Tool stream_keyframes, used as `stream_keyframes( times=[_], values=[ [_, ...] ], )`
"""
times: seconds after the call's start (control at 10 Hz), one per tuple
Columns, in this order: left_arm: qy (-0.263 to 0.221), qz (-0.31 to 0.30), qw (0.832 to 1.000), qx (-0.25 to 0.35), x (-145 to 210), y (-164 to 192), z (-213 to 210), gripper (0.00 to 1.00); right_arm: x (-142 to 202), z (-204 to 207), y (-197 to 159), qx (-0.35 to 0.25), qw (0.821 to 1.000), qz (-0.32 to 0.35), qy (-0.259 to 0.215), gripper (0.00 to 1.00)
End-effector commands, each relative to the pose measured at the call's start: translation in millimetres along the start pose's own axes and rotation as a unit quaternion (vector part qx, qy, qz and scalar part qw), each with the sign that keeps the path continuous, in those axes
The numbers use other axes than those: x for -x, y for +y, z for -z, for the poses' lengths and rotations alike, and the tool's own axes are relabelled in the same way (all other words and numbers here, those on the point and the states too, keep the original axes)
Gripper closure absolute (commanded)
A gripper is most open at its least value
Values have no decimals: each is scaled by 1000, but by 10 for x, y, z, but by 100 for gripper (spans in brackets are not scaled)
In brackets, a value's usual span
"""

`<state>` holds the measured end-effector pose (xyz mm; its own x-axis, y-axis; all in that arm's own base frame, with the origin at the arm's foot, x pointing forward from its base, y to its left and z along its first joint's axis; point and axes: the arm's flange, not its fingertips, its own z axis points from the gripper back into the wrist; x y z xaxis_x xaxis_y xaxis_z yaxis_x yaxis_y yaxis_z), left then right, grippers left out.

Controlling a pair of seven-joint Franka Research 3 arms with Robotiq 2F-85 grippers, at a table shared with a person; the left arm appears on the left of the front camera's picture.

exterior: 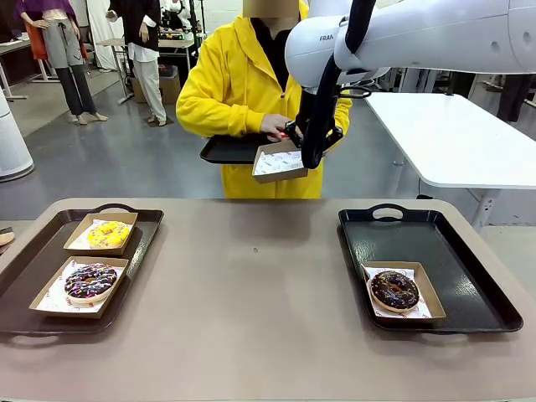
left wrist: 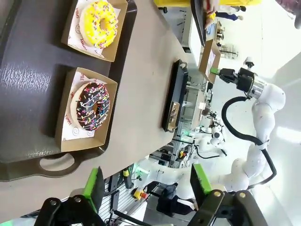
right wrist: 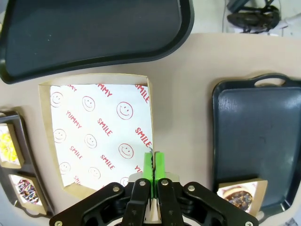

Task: Individually package the donuts and arrange them on the tray.
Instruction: Place the picked Paper togo box on the Handle tray while simultaneously picking up another Paper togo box from the table with the other hand, then place the picked Paper togo box on the Handle tray.

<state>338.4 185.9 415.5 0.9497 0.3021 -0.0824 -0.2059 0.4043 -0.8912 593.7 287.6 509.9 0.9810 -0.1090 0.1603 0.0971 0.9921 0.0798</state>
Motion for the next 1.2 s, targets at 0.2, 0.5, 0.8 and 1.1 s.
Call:
stream_keyframes(
  times=[0.2,0.5,0.8,1.1],
  values=[
    [4,3,1000,-1,-2,-14,22,5,3,-22,-1,-1,1000,0,-2,100],
    [4,3,1000,-1,-2,-14,22,5,3,-22,-1,-1,1000,0,-2,100],
    [4,3,1000,-1,-2,-14,22,5,3,-22,-1,-1,1000,0,-2,100],
    [4,3,1000,-1,-2,-14,22,5,3,-22,-1,-1,1000,0,-2,100]
  ],
)
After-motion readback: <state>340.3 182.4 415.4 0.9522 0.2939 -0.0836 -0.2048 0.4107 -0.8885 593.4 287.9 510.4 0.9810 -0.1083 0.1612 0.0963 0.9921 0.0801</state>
